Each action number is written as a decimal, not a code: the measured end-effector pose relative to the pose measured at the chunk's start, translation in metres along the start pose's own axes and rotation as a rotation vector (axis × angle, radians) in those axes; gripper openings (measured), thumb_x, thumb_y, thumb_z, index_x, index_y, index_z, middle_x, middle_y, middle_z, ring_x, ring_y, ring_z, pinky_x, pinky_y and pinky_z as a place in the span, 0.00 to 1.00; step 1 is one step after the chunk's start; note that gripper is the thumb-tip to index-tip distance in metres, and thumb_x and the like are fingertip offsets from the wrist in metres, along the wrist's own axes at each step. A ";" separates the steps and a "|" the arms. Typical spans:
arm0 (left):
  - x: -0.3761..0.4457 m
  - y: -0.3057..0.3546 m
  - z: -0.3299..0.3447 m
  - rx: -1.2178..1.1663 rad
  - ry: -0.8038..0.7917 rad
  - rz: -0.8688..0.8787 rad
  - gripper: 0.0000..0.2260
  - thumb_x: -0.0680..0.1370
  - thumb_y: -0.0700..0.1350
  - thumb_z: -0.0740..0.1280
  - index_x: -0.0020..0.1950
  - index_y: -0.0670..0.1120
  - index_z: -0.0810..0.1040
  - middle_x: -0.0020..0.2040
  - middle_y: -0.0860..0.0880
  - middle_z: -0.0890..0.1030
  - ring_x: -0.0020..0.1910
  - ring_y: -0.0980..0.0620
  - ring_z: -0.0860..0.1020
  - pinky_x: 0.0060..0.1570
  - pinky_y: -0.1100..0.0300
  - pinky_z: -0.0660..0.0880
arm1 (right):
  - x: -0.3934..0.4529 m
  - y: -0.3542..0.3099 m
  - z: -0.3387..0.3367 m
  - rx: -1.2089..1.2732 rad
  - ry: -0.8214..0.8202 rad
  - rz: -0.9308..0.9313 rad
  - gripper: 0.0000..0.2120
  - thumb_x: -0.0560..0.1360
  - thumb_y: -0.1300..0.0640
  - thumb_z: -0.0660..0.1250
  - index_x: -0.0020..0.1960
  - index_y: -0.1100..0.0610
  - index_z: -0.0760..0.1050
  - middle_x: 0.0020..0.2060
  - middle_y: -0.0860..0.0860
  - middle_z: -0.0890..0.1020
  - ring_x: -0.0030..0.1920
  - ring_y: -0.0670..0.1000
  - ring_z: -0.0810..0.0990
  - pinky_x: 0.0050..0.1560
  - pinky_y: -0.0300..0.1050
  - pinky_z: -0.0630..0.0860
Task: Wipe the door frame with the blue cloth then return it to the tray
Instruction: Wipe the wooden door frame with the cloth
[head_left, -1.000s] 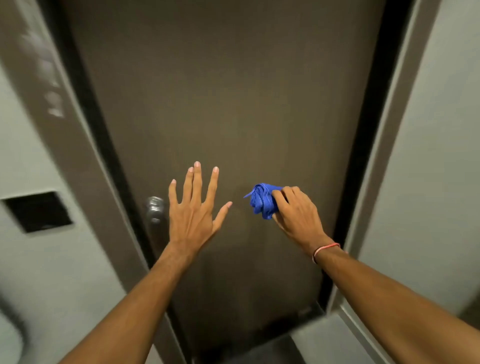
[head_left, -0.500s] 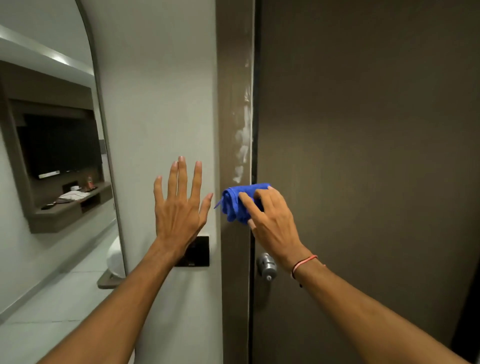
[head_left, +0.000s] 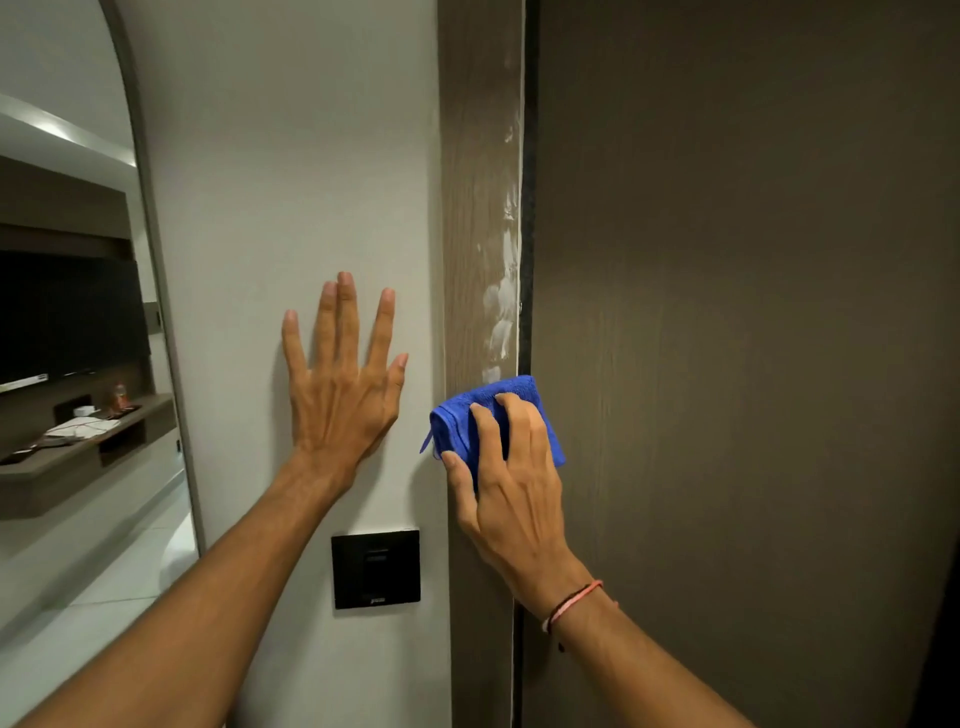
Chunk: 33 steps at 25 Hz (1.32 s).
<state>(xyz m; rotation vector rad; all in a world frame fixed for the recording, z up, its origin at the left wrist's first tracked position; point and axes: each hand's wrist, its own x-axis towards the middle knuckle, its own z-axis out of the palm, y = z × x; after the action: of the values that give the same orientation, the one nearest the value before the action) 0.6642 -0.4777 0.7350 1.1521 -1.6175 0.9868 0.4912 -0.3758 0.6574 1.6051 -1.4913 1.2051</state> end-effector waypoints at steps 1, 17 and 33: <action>0.001 -0.003 0.002 -0.003 0.000 0.002 0.30 0.85 0.60 0.45 0.85 0.50 0.45 0.85 0.39 0.48 0.84 0.41 0.48 0.79 0.32 0.50 | -0.001 -0.003 0.006 -0.028 0.012 0.008 0.25 0.84 0.44 0.53 0.75 0.58 0.67 0.75 0.61 0.67 0.75 0.62 0.66 0.73 0.60 0.71; 0.113 -0.012 -0.007 0.018 0.117 0.058 0.34 0.82 0.66 0.43 0.85 0.51 0.48 0.85 0.38 0.48 0.84 0.39 0.48 0.79 0.30 0.50 | 0.153 -0.006 -0.006 -0.140 0.182 -0.060 0.30 0.85 0.46 0.51 0.83 0.54 0.47 0.82 0.60 0.47 0.83 0.58 0.44 0.82 0.57 0.52; 0.178 -0.012 -0.018 -0.023 0.208 0.074 0.34 0.82 0.66 0.41 0.85 0.52 0.48 0.85 0.38 0.49 0.84 0.39 0.48 0.79 0.30 0.47 | 0.241 -0.016 -0.051 -0.051 0.219 -0.083 0.31 0.85 0.45 0.53 0.83 0.52 0.47 0.83 0.59 0.46 0.83 0.58 0.45 0.83 0.56 0.49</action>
<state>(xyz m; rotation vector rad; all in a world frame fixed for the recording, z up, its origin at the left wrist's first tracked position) 0.6492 -0.5085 0.9112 0.9468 -1.5091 1.0956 0.4820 -0.4246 0.8994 1.4365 -1.2944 1.2427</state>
